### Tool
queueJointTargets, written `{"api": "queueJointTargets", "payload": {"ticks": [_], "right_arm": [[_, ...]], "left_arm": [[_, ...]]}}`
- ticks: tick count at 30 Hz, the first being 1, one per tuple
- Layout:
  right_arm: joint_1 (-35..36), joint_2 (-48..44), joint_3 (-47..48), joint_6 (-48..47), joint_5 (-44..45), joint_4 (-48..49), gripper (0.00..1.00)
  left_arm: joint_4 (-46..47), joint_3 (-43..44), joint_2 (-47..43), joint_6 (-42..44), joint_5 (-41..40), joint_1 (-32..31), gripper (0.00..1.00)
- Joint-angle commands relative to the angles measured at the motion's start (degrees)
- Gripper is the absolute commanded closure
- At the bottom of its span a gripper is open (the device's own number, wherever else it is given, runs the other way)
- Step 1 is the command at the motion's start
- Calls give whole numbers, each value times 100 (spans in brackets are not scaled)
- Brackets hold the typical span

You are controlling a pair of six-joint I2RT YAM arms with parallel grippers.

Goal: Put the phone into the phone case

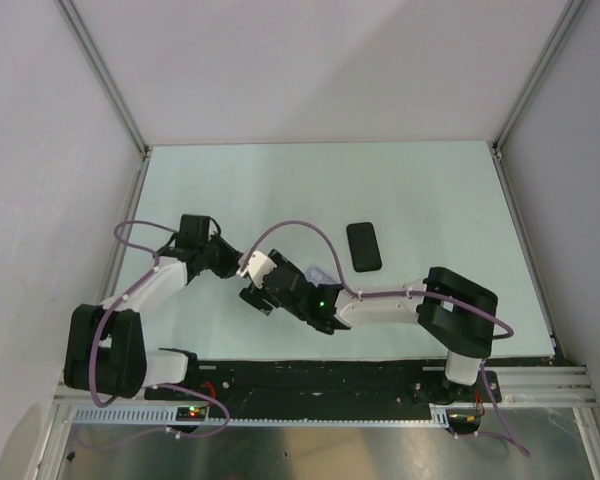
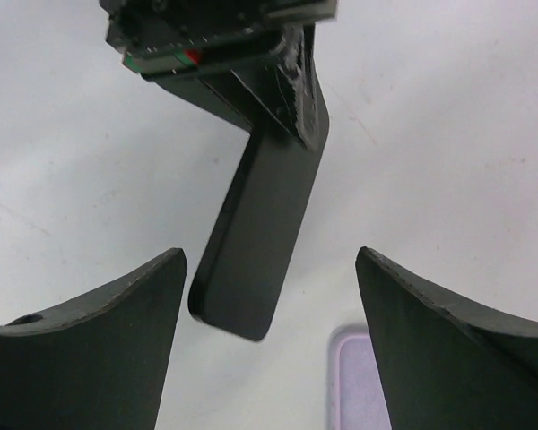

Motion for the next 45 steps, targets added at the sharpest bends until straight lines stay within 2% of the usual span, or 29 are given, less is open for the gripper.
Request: {"api": "queueJointTargets", "payload": {"ticks": [1, 5, 19, 23, 27, 31, 32, 34, 36, 39, 40, 43, 45], "right_arm": [[188, 214, 16, -658, 678, 871, 21], [267, 364, 15, -862, 847, 1026, 28], [462, 419, -468, -1197, 1445, 1781, 42], [532, 508, -491, -1355, 1589, 2035, 49], [588, 576, -490, -1544, 1745, 2261, 63], [622, 633, -488, -1762, 1921, 2529, 83], [628, 643, -486, -1814, 1973, 2600, 91], [652, 651, -488, -1914, 2093, 2733, 98], [671, 652, -501, -2014, 2207, 2898, 99], [691, 628, -513, -2018, 2328, 2990, 100], [684, 583, -512, -1977, 2343, 2962, 100], [595, 333, -518, -1488, 2262, 2452, 100], [444, 35, -515, -962, 2036, 1819, 100]], "left_arm": [[-51, -85, -468, -168, 502, 41, 100], [-67, -235, -620, -172, 655, 113, 100], [-97, -262, -742, -64, 1172, 453, 100], [-90, -259, -718, -60, 1311, 458, 100], [-86, -197, -781, -28, 1353, 464, 100], [-90, -144, -770, -11, 1438, 468, 99], [-86, -137, -784, 0, 1461, 469, 95], [-85, -134, -819, 31, 1485, 469, 83], [-84, -111, -892, 80, 1491, 464, 67], [-86, -19, -1057, 169, 1481, 466, 36], [-84, 18, -1117, 218, 1469, 463, 29], [-85, 186, -1350, 378, 1369, 468, 16], [-133, 312, -1521, 591, 1168, 462, 13]]}}
